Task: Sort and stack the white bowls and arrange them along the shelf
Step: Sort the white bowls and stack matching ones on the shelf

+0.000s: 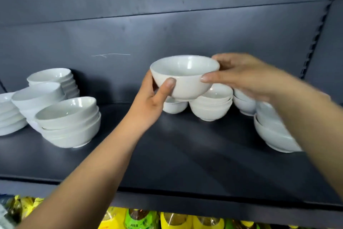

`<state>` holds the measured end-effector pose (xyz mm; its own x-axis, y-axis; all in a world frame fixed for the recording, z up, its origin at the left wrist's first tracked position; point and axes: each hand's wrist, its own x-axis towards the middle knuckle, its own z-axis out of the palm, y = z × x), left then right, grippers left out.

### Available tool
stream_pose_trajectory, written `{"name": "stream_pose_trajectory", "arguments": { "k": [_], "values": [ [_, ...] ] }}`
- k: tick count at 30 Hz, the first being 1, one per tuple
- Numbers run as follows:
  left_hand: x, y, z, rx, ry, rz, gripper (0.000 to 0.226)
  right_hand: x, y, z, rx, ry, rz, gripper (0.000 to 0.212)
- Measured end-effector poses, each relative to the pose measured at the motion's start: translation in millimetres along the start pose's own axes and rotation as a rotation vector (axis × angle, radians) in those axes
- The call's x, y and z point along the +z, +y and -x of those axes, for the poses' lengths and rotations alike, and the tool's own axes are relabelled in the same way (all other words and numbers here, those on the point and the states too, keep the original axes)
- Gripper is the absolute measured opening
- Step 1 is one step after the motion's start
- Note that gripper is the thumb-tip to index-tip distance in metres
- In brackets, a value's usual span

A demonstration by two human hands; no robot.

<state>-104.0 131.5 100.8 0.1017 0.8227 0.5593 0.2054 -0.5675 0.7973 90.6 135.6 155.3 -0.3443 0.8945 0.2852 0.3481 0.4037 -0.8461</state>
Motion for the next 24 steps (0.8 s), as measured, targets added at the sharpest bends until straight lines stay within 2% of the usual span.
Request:
{"name": "stream_pose_trajectory", "arguments": {
  "k": [2, 5, 7, 10, 14, 18, 20, 23, 24],
  "values": [
    [10, -3, -23, -0.001, -0.101, -0.038, 0.064, -31, -2, -9, 0.075, -0.008, 0.191, 0.092],
    [28, -19, -57, -0.028, -0.247, -0.079, 0.066, -65, 9, -20, 0.146, -0.096, 0.36, 0.06],
    [39, -28, -74, -0.034, -0.3, -0.092, 0.056, -76, 21, -30, 0.178, -0.129, 0.436, 0.05],
    [48, -46, -95, -0.011, -0.35, -0.146, 0.044, -85, 38, -52, 0.213, -0.09, 0.524, 0.043],
    [53, -68, -107, -0.008, -0.44, -0.175, 0.054, -86, 57, -69, 0.283, -0.138, 0.602, 0.048],
    [51, -83, -109, -0.037, -0.441, -0.25, 0.063, -79, 71, -76, 0.315, -0.178, 0.626, 0.053],
    [49, -89, -108, -0.061, -0.449, -0.34, 0.079, -74, 74, -77, 0.342, -0.207, 0.632, 0.063],
    [47, -94, -108, -0.073, -0.437, -0.441, 0.09, -72, 82, -82, 0.34, -0.219, 0.668, 0.094],
    [47, -97, -107, -0.081, -0.43, -0.464, 0.091, -72, 84, -83, 0.338, -0.227, 0.673, 0.093]
  ]
}}
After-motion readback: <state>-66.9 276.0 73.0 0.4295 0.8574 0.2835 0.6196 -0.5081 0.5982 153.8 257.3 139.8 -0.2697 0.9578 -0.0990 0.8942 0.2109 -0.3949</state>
